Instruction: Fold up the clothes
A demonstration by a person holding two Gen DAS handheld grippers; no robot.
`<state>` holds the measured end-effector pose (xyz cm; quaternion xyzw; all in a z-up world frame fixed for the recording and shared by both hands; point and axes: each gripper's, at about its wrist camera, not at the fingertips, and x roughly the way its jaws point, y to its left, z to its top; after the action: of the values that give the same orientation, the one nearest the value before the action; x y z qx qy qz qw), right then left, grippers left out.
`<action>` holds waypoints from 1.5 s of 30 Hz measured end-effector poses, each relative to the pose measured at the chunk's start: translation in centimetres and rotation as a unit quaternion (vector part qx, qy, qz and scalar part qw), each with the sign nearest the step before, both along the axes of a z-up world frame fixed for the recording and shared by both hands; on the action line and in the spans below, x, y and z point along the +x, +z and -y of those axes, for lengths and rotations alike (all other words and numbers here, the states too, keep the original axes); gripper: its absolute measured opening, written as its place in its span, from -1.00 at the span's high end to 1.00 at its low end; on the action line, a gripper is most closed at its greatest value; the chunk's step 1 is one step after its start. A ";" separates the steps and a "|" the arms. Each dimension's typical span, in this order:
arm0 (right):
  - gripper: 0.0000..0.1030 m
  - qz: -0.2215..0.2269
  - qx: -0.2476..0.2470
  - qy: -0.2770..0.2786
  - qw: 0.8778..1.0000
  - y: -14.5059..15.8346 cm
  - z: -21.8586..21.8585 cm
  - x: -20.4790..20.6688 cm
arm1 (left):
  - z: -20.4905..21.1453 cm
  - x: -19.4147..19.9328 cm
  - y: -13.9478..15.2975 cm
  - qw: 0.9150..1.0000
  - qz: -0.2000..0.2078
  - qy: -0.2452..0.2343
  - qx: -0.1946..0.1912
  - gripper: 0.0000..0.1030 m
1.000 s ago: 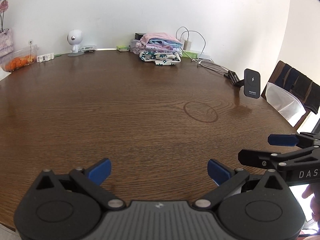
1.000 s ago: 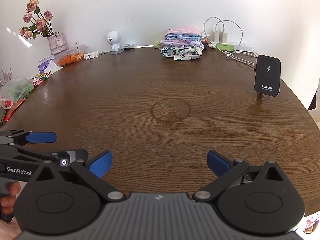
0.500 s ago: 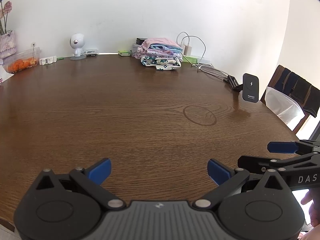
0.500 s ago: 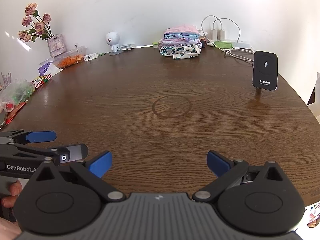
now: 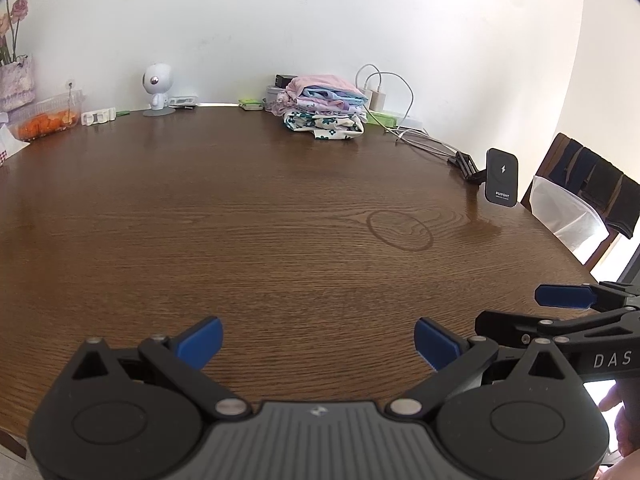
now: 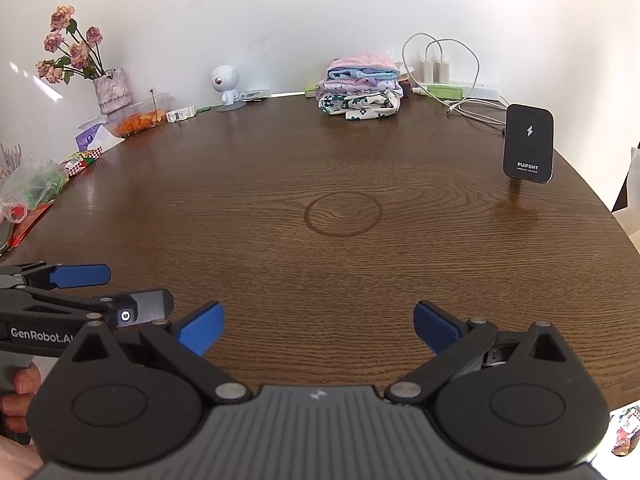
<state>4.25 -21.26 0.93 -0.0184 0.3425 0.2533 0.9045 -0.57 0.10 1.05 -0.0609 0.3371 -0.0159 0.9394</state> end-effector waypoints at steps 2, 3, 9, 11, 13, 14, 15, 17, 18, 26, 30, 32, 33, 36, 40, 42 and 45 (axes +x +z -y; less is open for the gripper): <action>-0.99 0.000 0.000 0.001 1.000 0.0 0.0 0.0 | 0.1 0.0 0.0 1.000 -0.001 0.000 0.003 -0.98; -0.99 0.000 0.000 0.001 1.000 0.0 0.0 0.0 | 0.1 0.0 0.0 1.000 -0.002 0.000 0.004 -0.98; -0.99 0.001 -0.001 0.002 1.000 0.0 0.0 0.0 | 0.1 0.0 -0.1 1.000 -0.004 0.000 0.005 -0.99; -0.99 0.001 -0.001 0.002 1.000 0.0 0.0 0.0 | 0.1 0.0 -0.1 1.000 -0.004 0.001 0.005 -0.99; -0.99 0.001 -0.002 0.001 1.000 0.0 0.0 0.0 | 0.1 0.0 -0.1 1.000 -0.004 0.001 0.006 -0.99; -0.99 0.001 -0.002 0.001 1.000 0.0 0.0 0.0 | 0.1 0.0 -0.1 1.000 -0.005 0.001 0.006 -0.99; -0.99 0.001 -0.003 0.000 1.000 0.0 -0.1 -0.1 | 0.1 0.1 -0.2 1.000 -0.005 0.001 0.006 -0.99; -0.99 0.001 -0.003 0.000 1.000 -0.1 -0.1 -0.1 | 0.1 0.1 -0.2 1.000 -0.006 0.001 0.007 -0.99; -0.99 0.000 -0.003 0.000 1.000 -0.1 -0.1 -0.1 | 0.1 0.1 -0.2 1.000 -0.006 0.001 0.006 -0.99; -0.99 0.000 -0.003 0.001 1.000 -0.2 0.0 0.1 | 0.1 0.1 -0.3 1.000 -0.007 0.001 0.007 -0.99; -0.99 0.000 -0.003 0.001 1.000 -0.2 -0.1 0.1 | 0.1 0.2 -0.3 1.000 -0.009 0.001 0.007 -0.99; -0.99 0.000 -0.003 0.001 1.000 -0.2 -0.1 0.1 | 0.1 0.2 -0.2 1.000 -0.009 0.002 0.009 -0.99; -0.99 0.000 -0.002 0.001 1.000 -0.2 -0.1 0.1 | 0.1 0.2 -0.2 1.000 -0.009 0.002 0.009 -0.99; -0.99 0.000 -0.002 0.001 1.000 -0.2 0.0 0.1 | 0.2 0.2 -0.2 1.000 -0.009 0.002 0.009 -0.99; -0.99 0.002 -0.002 0.000 1.000 -0.1 0.0 0.1 | 0.2 0.2 -0.2 1.000 -0.008 0.001 0.009 -0.99; -0.99 0.004 -0.002 0.000 1.000 -0.1 0.0 0.1 | 0.2 0.2 -0.1 1.000 -0.006 0.001 0.008 -0.99; -0.99 0.008 -0.002 -0.001 1.000 0.1 0.0 0.1 | 0.2 0.2 0.0 1.000 -0.004 0.000 0.008 -0.99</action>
<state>4.33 -21.28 1.00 -0.0220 0.3355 0.2511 0.9077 -0.36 -0.11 1.03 -0.0531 0.3413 -0.0125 0.9384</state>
